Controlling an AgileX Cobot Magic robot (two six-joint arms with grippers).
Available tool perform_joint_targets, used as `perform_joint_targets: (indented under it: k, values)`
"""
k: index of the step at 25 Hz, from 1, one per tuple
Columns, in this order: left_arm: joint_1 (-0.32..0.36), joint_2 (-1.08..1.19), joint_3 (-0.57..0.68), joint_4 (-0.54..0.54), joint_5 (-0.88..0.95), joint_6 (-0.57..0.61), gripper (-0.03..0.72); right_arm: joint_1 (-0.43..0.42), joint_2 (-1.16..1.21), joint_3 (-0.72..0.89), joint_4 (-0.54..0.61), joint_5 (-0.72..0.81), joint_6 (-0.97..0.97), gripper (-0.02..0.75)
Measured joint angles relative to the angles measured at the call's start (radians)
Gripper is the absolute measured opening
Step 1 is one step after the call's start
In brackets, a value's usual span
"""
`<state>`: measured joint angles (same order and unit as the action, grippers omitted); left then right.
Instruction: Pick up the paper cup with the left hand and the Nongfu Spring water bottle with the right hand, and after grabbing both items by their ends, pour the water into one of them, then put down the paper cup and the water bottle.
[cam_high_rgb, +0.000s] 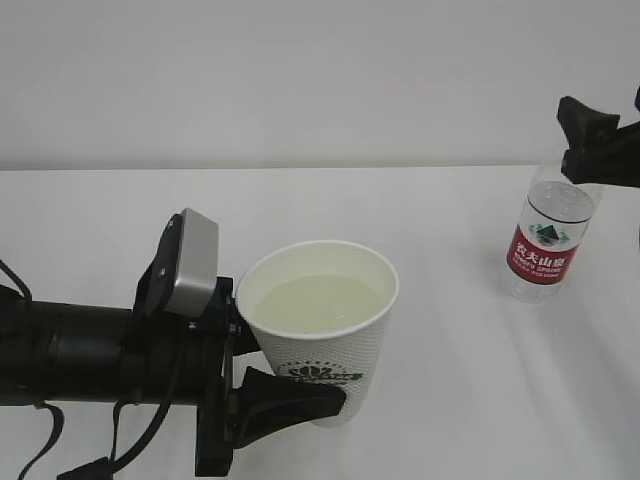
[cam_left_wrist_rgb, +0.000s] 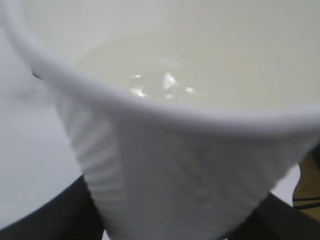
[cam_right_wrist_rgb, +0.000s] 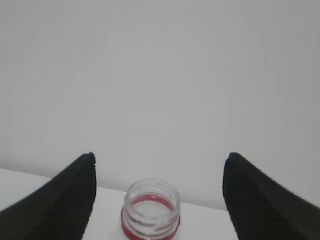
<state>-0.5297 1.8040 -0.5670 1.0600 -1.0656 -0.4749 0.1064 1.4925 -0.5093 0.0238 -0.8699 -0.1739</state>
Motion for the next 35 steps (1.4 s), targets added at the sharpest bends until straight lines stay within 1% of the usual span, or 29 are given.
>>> perform_joint_targets:
  k: [11, 24, 29, 35]
  values:
    - [0.000, 0.000, 0.000, 0.000, 0.000, 0.000, 0.459, 0.000, -0.124, 0.009, 0.014, 0.133, -0.002, 0.592]
    - [0.000, 0.000, 0.000, 0.000, 0.000, 0.000, 0.459, 0.000, -0.291, 0.147, 0.016, 0.161, -0.018, 0.592]
    - [0.000, 0.000, 0.000, 0.000, -0.033, 0.000, 0.459, 0.000, -0.339, 0.180, 0.016, 0.233, -0.019, 0.592]
    - [0.000, 0.000, 0.000, 0.000, -0.039, 0.000, 0.459, -0.004, -0.386, 0.221, 0.016, 0.268, 0.000, 0.592]
